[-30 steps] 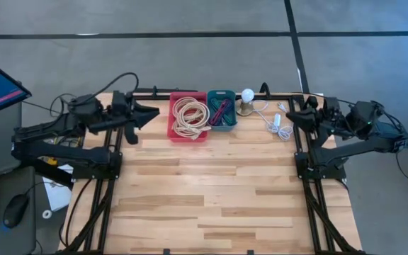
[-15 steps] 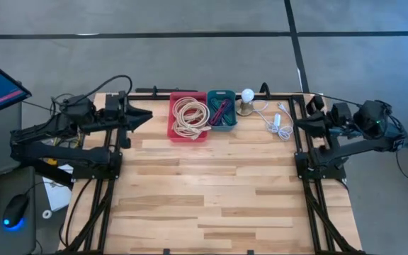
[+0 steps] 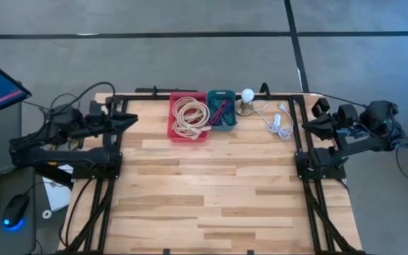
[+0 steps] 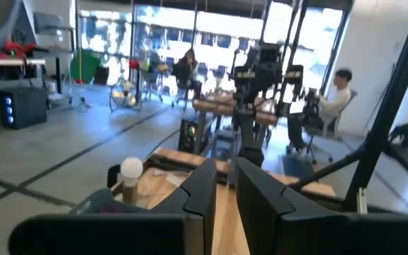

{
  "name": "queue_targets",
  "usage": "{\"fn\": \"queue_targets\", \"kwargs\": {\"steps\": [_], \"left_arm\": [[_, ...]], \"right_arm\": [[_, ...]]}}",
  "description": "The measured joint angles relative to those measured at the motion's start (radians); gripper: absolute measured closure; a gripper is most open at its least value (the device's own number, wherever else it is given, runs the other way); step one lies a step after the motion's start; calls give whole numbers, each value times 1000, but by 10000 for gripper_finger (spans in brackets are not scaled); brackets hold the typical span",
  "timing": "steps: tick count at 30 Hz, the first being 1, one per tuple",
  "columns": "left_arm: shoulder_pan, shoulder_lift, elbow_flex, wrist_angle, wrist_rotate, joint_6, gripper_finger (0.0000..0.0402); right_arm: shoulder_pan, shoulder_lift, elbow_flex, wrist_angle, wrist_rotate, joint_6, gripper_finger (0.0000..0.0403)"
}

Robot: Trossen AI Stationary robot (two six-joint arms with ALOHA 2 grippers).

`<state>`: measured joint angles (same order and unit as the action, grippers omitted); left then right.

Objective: Pick & Place USB Port
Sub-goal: Return to Home Position

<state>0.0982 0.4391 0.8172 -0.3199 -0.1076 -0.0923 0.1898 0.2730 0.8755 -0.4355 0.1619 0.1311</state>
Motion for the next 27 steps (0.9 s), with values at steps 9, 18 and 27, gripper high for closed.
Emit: {"fn": "queue_targets", "kwargs": {"steps": [9,18,27], "left_arm": [[0,-180,-137,93,0,-2,349],[0,-328,-237,123,-1,-24,349],[0,-436,-298,125,-5,-23,349]], "right_arm": [[-1,-97,-22,-3,1,-23,403],[-2,-233,-121,41,3,-26,403],[-3,-267,-160,62,4,-26,403]]}}
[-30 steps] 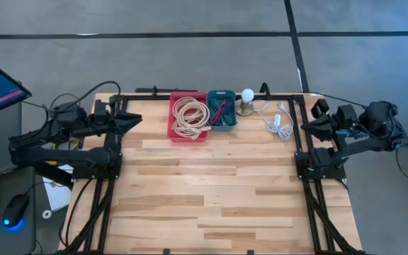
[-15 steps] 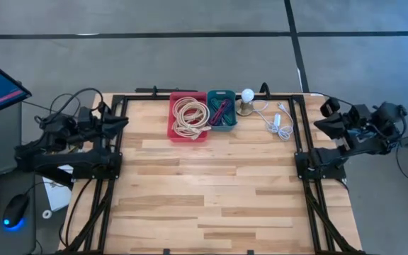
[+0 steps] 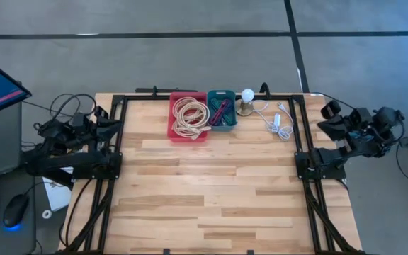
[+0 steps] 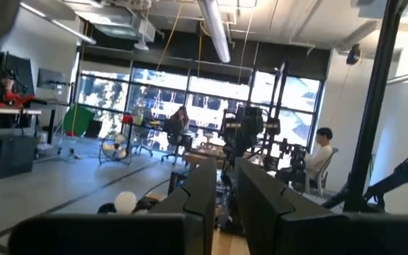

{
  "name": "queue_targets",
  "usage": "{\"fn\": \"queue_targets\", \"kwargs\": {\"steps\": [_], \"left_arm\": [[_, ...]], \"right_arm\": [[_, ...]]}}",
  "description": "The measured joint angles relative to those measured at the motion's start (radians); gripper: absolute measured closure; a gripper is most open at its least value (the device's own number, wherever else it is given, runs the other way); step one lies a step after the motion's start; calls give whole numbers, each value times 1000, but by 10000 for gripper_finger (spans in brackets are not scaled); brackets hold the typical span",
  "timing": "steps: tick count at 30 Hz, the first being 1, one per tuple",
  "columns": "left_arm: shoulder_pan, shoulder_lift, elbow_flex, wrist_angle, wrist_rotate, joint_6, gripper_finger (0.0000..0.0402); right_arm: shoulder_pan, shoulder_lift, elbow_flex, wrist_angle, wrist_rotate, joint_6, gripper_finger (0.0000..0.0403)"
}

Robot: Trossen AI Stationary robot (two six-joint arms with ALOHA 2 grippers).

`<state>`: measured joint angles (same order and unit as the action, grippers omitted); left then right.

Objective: Pick & Place USB Port
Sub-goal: Return to Home Position

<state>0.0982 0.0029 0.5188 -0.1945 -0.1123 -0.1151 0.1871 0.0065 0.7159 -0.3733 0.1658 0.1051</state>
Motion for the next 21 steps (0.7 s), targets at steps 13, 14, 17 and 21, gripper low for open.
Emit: {"fn": "queue_targets", "kwargs": {"steps": [13,14,17,21], "left_arm": [[0,-1,-148,25,0,-134,349],[0,-1,-165,35,0,-148,349],[0,-2,-227,95,0,-154,349],[0,-2,-308,165,0,-110,349]], "right_arm": [[0,-1,-107,19,23,53,403],[0,-1,-119,19,28,60,403],[0,-1,-171,66,58,94,403],[1,-2,-232,91,48,95,403]]}}
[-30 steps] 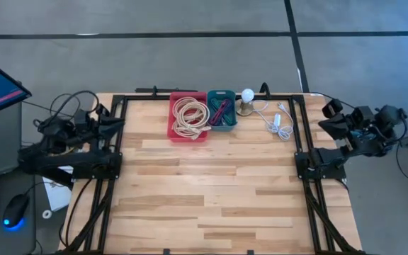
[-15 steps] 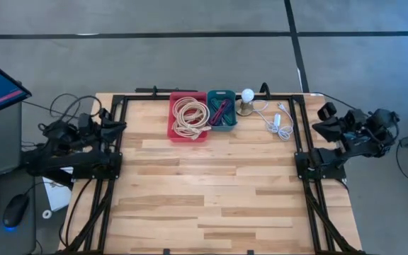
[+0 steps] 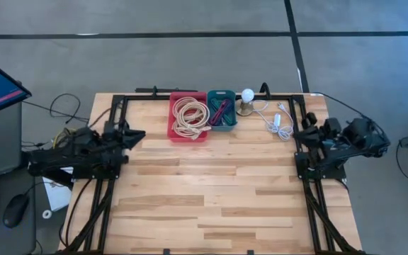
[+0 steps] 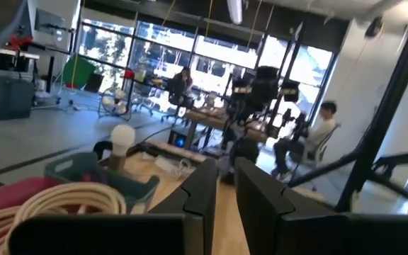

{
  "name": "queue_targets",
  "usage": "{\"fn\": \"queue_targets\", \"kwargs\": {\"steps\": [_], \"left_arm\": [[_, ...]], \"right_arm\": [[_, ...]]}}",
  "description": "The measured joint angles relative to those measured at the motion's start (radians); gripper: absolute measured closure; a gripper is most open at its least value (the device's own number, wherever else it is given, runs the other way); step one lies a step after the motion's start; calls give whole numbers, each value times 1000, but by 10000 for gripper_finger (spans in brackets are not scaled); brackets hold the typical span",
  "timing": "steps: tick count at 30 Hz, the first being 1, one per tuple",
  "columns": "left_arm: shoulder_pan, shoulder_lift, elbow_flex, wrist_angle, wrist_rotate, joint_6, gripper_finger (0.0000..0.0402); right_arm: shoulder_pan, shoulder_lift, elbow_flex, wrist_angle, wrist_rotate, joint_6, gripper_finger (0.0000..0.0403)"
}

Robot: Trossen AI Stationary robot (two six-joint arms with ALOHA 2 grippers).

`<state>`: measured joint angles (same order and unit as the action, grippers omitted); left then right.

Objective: Pick & Place USB Port
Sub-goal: Return to Home Position

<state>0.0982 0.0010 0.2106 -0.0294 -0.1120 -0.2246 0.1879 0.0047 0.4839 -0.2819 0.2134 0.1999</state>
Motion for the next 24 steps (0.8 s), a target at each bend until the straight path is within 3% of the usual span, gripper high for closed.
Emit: {"fn": "queue_targets", "kwargs": {"steps": [10,24], "left_arm": [[0,-1,-205,219,12,160,349],[0,6,-206,215,12,228,349]], "right_arm": [[2,0,-199,208,-3,-112,403],[2,0,-319,283,-3,-173,403]]}}
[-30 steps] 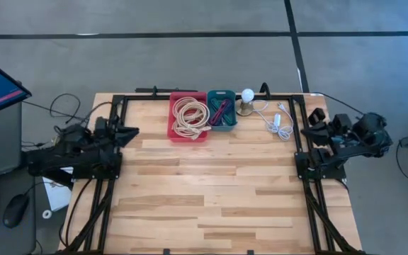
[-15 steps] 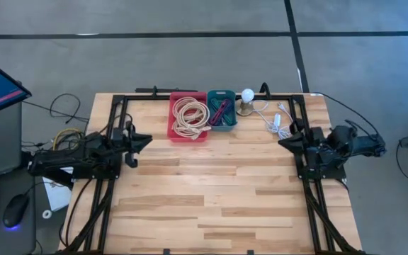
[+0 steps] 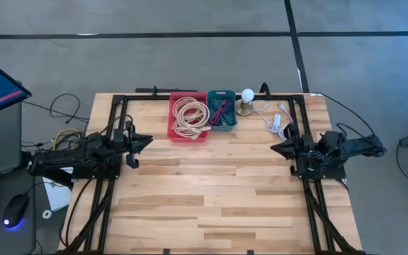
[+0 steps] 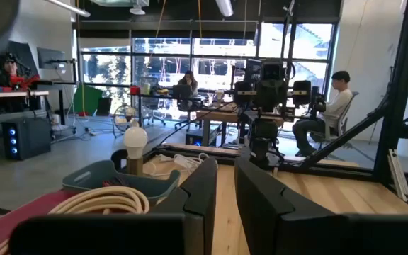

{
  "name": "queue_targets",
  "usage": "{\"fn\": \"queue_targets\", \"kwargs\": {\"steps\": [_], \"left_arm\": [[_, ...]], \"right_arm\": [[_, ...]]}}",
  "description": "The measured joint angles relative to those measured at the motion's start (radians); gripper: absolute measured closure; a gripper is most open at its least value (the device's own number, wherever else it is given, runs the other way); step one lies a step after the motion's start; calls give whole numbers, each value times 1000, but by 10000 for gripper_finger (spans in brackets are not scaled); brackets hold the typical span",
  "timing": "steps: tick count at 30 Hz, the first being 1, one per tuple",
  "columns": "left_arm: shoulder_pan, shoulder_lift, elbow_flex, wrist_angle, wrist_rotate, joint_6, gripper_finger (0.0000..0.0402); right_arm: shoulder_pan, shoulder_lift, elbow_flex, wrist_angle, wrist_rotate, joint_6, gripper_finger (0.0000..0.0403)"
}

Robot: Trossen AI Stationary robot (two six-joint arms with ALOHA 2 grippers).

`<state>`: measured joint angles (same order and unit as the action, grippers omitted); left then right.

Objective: Pick & Place USB Port
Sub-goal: Return to Home Position

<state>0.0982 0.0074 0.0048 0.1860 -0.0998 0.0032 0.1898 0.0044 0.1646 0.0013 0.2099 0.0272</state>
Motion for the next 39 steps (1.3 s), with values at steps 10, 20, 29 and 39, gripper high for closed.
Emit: {"fn": "queue_targets", "kwargs": {"steps": [10,20,29,39], "left_arm": [[0,0,0,2,0,-3,349],[0,1,1,2,0,-1,349],[0,1,1,1,-6,-3,349],[0,1,1,4,-8,-3,349]], "right_arm": [[0,0,-116,123,-2,-3,403],[0,0,-157,140,-3,-33,403],[-1,2,-158,44,0,49,403],[-1,1,-158,46,0,52,403]]}}
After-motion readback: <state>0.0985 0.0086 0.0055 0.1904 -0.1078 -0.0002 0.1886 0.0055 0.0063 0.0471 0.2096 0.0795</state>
